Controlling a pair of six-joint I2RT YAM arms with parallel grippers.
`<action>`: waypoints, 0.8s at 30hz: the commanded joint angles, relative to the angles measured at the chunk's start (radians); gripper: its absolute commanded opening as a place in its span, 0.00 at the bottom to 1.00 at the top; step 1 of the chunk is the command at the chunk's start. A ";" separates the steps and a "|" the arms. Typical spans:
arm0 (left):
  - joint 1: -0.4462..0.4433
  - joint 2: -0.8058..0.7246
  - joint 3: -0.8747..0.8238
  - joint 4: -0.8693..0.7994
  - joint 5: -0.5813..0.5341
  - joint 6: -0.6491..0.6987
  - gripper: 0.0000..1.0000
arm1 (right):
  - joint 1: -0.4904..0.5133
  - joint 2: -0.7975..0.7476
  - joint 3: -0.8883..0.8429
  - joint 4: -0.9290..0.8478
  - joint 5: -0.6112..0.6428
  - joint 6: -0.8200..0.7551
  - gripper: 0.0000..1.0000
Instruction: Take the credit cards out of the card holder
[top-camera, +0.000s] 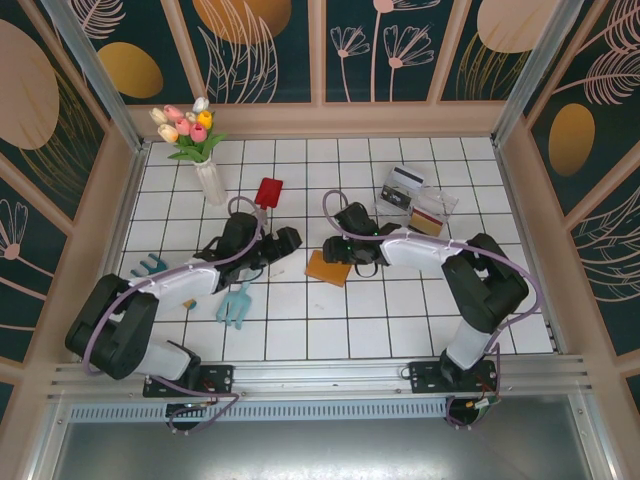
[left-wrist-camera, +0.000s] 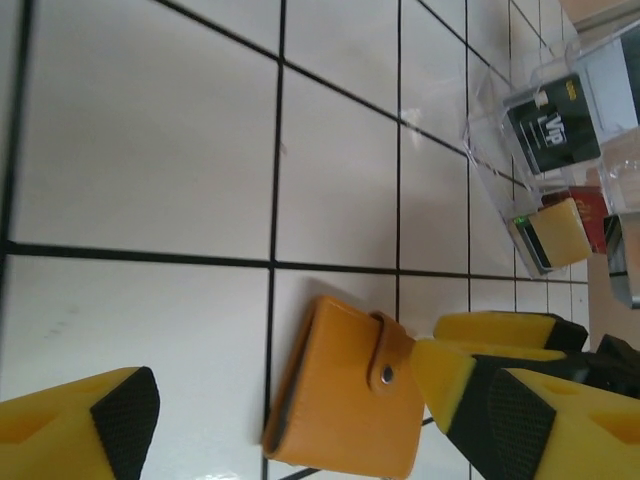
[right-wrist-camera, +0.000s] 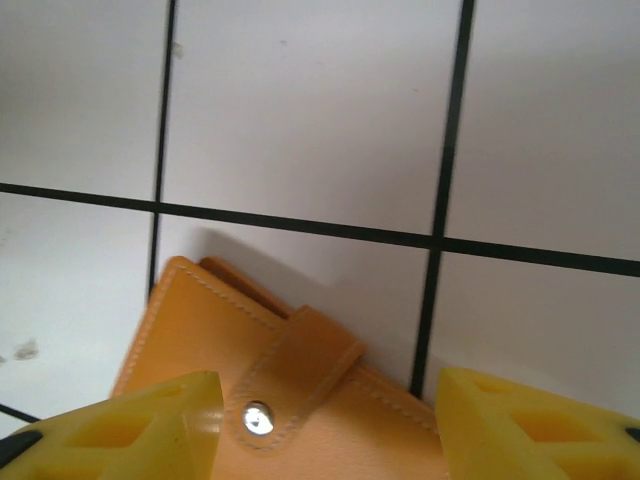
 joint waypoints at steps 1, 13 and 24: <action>-0.038 0.037 0.027 0.074 -0.014 -0.094 0.84 | -0.011 0.026 0.027 -0.059 0.033 -0.060 0.59; -0.150 0.068 0.003 0.057 -0.078 -0.212 0.63 | -0.040 0.106 0.083 -0.079 -0.041 -0.052 0.54; -0.174 0.040 -0.102 0.064 -0.037 -0.264 0.62 | -0.011 0.040 -0.019 -0.050 -0.186 0.100 0.50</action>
